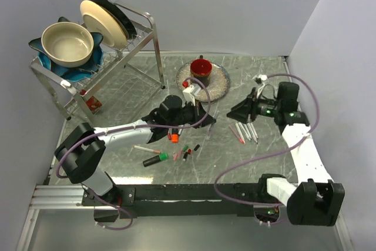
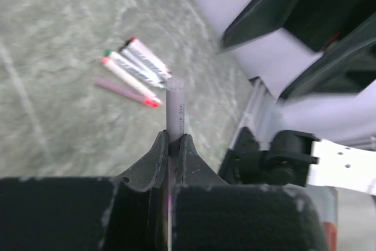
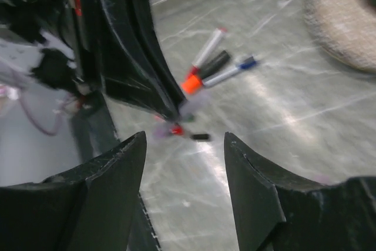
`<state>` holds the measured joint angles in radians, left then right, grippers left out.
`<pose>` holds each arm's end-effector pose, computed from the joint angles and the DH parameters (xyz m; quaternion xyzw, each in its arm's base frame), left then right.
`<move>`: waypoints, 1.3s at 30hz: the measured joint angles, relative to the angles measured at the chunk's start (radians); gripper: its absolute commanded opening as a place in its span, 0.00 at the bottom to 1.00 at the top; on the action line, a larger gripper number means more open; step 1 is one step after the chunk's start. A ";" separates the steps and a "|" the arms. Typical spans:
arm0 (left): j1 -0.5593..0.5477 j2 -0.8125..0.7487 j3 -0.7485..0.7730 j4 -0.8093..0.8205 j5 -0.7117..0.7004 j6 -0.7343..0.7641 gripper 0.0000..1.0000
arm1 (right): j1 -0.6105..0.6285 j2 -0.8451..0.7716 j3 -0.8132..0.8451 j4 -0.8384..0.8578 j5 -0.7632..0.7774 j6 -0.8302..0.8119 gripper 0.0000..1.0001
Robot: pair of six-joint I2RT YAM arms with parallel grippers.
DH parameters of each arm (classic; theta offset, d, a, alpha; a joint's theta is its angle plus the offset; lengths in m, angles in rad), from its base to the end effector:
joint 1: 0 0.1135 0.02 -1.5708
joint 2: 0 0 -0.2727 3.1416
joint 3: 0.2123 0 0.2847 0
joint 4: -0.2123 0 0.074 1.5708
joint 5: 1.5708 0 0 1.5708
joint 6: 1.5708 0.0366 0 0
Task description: Open the pen caps
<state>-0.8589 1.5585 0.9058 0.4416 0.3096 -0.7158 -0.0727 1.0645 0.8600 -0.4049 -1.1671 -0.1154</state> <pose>0.2402 -0.2955 0.2420 0.1516 0.7595 -0.5247 0.3534 0.2467 0.0158 0.3036 -0.2705 0.7343 0.4501 0.4301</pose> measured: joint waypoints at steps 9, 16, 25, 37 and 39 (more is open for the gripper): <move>-0.049 0.000 -0.005 0.154 -0.010 -0.095 0.01 | 0.119 -0.180 -0.287 0.454 0.281 0.686 0.80; -0.053 0.011 -0.005 0.188 -0.019 -0.122 0.01 | 0.119 -0.183 -0.330 0.618 0.317 0.877 0.60; -0.055 0.029 -0.005 0.205 -0.027 -0.144 0.01 | 0.132 -0.174 -0.373 0.705 0.319 0.974 0.31; -0.050 0.057 -0.004 0.204 -0.029 -0.169 0.12 | 0.168 -0.139 -0.406 0.759 0.367 0.958 0.00; -0.048 0.062 -0.003 0.205 -0.023 -0.170 0.43 | 0.169 -0.135 -0.406 0.760 0.366 0.945 0.00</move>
<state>-0.9066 1.6207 0.9031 0.6468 0.2867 -0.8856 0.0959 0.9295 0.4541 0.3550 -0.8009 0.8291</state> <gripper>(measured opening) 0.108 0.067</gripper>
